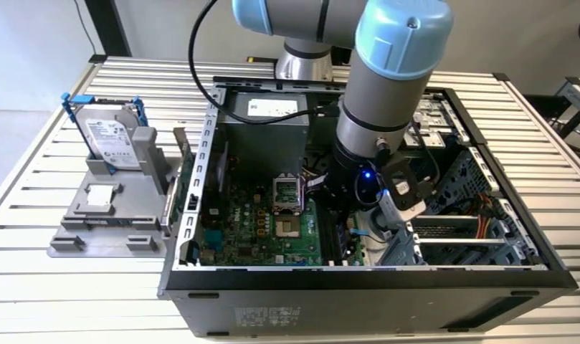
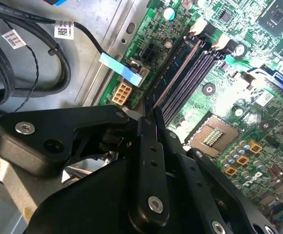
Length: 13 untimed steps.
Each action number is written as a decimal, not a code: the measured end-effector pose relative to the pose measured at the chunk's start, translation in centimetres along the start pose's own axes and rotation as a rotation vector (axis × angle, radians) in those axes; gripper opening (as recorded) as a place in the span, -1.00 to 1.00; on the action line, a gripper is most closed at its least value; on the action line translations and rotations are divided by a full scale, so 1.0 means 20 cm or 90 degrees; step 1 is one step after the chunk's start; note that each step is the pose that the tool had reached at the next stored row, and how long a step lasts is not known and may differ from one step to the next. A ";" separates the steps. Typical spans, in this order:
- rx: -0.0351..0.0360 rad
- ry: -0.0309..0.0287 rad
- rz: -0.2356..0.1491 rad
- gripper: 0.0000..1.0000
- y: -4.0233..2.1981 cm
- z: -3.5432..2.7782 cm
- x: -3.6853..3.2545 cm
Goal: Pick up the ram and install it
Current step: 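Insert the ram into the slot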
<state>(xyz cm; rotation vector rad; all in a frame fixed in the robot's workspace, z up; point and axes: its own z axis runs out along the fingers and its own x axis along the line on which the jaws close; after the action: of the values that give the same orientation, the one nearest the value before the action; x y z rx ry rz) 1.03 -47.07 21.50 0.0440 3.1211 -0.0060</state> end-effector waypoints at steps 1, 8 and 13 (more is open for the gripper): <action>0.0000 0.0004 0.000 1.00 0.000 0.000 0.000; -0.0005 0.0021 0.001 1.00 -0.001 -0.082 -0.002; -0.0006 0.0020 0.001 1.00 -0.002 -0.196 -0.004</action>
<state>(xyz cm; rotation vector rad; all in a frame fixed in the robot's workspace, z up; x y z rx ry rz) 1.03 -47.09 25.42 0.0475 3.1242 -0.0044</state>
